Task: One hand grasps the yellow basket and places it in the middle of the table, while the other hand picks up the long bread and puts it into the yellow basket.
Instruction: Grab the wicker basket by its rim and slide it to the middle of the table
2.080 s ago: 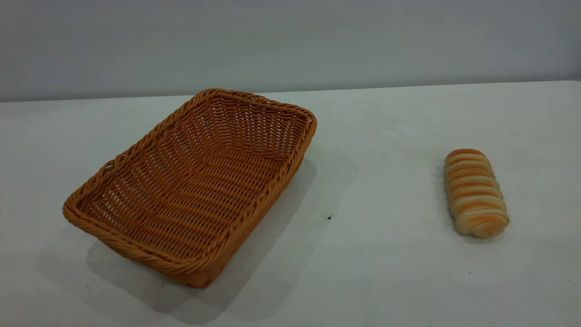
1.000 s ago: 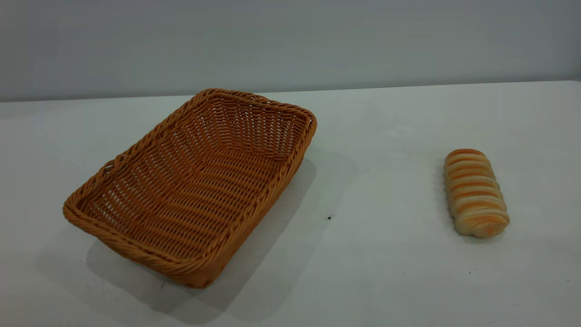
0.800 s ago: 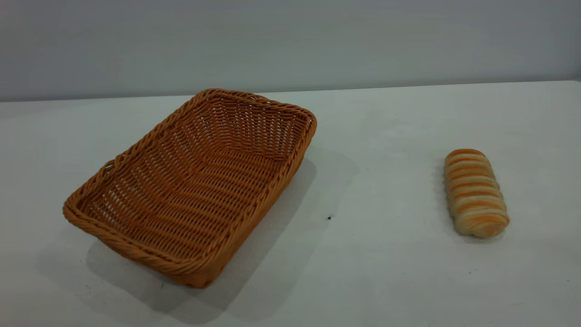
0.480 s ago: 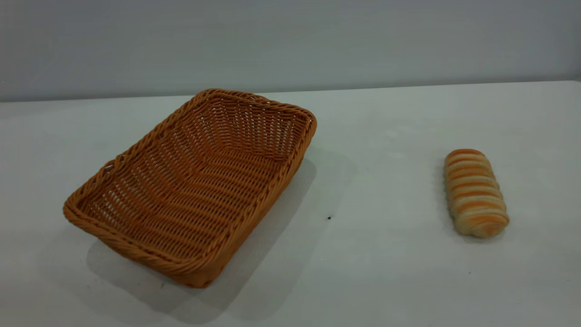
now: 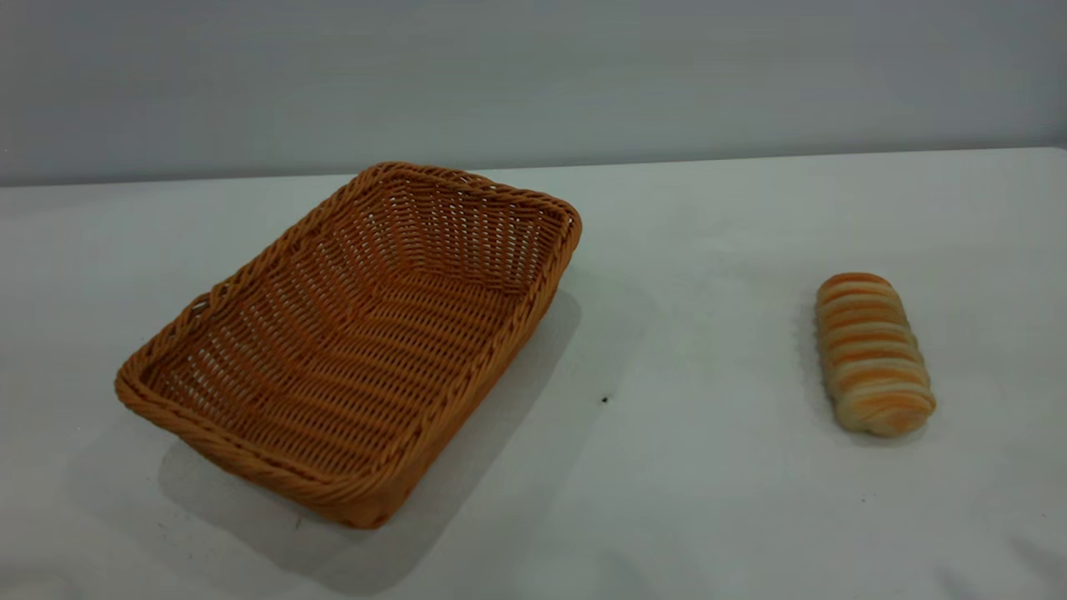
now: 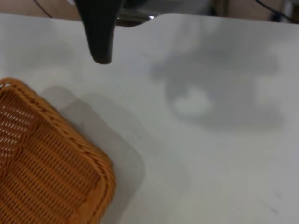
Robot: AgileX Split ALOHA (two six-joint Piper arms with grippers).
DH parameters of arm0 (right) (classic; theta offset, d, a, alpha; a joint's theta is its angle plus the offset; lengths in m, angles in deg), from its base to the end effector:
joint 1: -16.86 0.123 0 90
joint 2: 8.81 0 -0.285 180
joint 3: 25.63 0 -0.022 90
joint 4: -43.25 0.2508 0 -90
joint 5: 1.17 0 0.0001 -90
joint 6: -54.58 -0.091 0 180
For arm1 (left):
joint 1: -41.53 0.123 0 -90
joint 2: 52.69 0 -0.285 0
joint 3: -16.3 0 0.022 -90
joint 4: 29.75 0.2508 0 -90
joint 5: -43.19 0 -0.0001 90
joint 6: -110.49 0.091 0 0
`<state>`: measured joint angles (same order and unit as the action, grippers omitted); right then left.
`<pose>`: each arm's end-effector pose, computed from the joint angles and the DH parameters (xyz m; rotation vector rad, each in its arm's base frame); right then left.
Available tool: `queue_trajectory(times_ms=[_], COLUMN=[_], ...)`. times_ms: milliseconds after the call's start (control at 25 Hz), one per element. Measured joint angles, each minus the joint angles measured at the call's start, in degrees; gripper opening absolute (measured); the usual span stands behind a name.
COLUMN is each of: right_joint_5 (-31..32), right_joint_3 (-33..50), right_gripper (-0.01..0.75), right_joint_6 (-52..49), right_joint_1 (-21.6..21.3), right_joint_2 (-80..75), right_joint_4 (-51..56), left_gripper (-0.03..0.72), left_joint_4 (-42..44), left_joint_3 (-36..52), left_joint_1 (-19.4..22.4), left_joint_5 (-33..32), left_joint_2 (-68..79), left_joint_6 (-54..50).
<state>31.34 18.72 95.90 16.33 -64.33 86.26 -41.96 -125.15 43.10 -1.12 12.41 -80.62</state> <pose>0.1592 0.0319 0.2882 -0.2612 2.1385 0.3712 0.1777 -0.0086 0.2679 -0.4263 2.5496 -0.3103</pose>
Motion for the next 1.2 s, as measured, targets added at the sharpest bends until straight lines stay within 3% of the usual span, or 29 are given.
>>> queue_trajectory(times_ms=[160,400,520,1000,1200], right_joint_5=[-1.85,-7.35,-9.16,-10.2,-10.26], right_joint_3=[-2.9,-6.2,-6.84,-6.84,-6.84], right_gripper=[0.535,0.535,0.535,0.535,0.535], right_joint_6=[13.96,25.65,28.29,31.28,31.45], right_joint_1=[1.64,12.1,15.14,15.95,15.95], right_joint_2=[-11.56,-23.64,-27.7,-30.94,-30.94], right_joint_4=[14.41,27.3,29.93,31.57,31.57], left_gripper=[0.584,0.584,0.584,0.582,0.489], left_joint_4=[-5.56,-13.38,-17.96,-32.76,-41.55], left_joint_3=[0.0,-0.07,-0.18,-0.59,-0.66], left_joint_1=[-0.35,-6.17,-9.42,-17.65,-18.33], left_joint_5=[7.68,19.59,24.35,38.33,44.31], left_joint_2=[13.78,29.58,35.55,49.49,54.42], left_joint_6=[-0.11,-0.88,-1.77,-3.59,-3.61])
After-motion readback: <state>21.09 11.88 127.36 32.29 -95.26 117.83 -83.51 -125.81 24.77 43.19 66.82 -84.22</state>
